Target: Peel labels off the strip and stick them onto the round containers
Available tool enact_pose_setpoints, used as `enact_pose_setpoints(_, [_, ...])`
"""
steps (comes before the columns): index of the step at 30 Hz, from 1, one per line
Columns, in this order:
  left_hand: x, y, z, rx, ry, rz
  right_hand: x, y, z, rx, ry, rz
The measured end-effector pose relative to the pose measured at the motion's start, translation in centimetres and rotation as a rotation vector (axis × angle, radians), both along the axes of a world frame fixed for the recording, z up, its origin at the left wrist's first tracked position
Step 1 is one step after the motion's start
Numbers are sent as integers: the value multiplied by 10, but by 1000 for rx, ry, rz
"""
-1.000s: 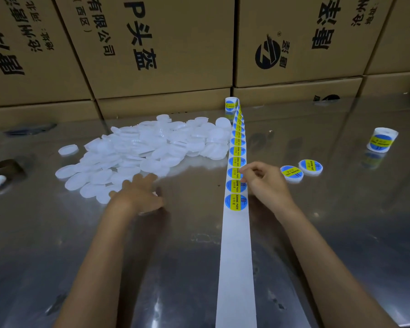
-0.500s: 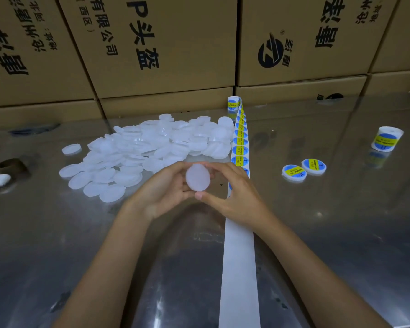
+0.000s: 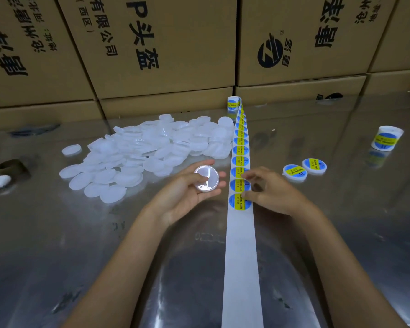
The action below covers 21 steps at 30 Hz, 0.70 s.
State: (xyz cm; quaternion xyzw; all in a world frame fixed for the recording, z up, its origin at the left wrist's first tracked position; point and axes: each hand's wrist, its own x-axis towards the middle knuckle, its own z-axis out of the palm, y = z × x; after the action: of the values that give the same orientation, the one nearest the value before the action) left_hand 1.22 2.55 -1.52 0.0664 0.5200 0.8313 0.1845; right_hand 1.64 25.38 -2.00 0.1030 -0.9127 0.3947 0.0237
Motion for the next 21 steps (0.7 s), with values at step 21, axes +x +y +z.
enact_pose_setpoints(21, [5,28,-13,-617,368,116,10,-14,-2,159,64,53])
